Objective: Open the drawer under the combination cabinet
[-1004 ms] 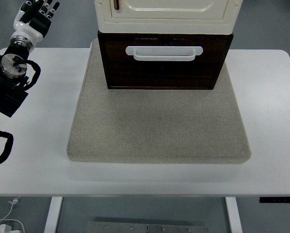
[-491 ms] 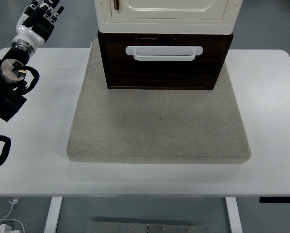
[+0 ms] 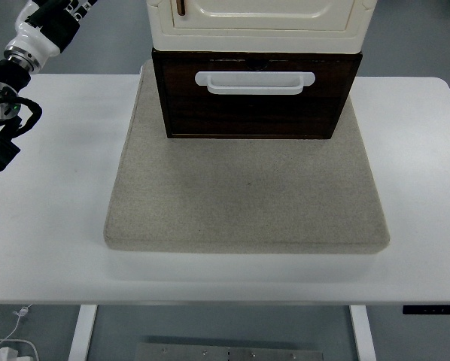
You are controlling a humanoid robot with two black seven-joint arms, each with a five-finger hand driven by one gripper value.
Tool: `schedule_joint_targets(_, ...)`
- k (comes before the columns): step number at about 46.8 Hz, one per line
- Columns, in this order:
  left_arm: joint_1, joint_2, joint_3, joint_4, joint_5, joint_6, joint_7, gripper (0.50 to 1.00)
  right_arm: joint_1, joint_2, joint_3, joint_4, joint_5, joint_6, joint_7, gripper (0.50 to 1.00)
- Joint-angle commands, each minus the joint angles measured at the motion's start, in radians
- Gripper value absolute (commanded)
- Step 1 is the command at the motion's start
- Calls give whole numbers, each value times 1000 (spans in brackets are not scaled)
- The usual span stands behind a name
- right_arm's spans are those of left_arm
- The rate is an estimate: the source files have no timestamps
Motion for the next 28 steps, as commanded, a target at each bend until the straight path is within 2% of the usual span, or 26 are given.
schedule_joint_targets(1,0,11,1,-14,0,-1,0,1000,0,0,0,0,0,0,0,928)
schedule_joint_targets(8,0,47,1,-58,17,-1,0,1000,-1,0,0,0,0,0,0,928)
schedule_joint_targets(28,2,186,0,-285,129,-1,0,1000,-1,0,0,0,0,0,0,928)
